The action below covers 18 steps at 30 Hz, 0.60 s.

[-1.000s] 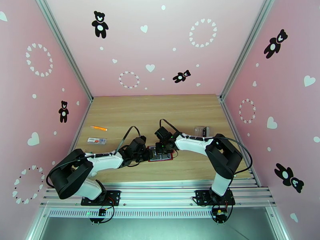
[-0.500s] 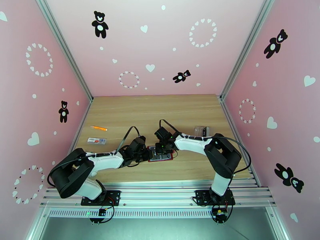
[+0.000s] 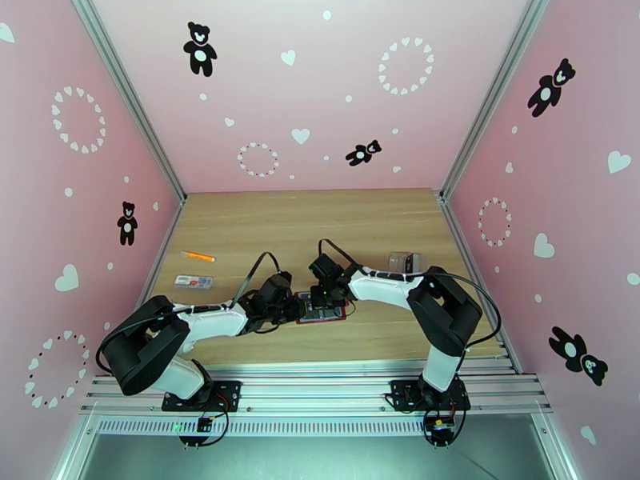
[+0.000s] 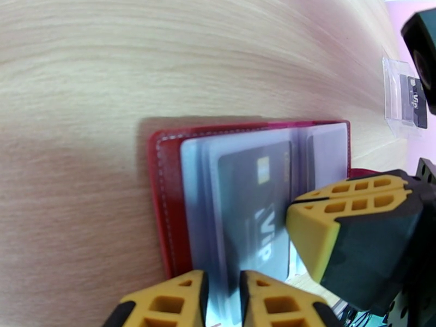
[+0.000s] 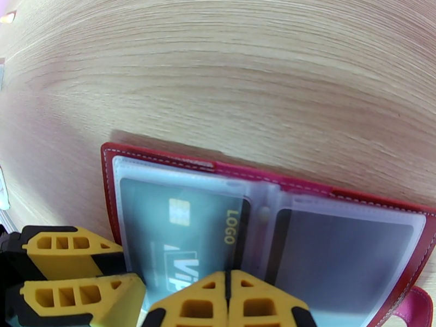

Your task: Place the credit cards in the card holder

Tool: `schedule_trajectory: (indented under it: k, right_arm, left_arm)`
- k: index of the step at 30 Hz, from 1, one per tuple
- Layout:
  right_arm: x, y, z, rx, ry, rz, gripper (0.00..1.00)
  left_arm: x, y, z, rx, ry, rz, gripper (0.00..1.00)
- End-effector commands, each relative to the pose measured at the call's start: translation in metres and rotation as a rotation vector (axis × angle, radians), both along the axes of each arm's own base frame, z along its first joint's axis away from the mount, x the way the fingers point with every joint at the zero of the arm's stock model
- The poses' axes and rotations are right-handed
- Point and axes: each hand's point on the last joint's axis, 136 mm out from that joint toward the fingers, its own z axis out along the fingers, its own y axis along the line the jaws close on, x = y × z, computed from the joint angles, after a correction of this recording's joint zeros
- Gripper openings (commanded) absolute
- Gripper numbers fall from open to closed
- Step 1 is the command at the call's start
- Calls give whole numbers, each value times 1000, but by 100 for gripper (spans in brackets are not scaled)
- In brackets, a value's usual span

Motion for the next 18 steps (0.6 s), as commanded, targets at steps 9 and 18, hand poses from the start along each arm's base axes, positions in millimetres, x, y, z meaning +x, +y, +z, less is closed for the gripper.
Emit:
schedule_trajectory:
  k: [9,18]
  right_arm:
    - [-4,-7,-10,-35,19,3,2]
    - [-4,-8,-11,-36,20,3,2]
  left_arm:
    - [4,-8,8,-16,-2,-28,23]
    - [5,-9,18,-28,-21,-32,23]
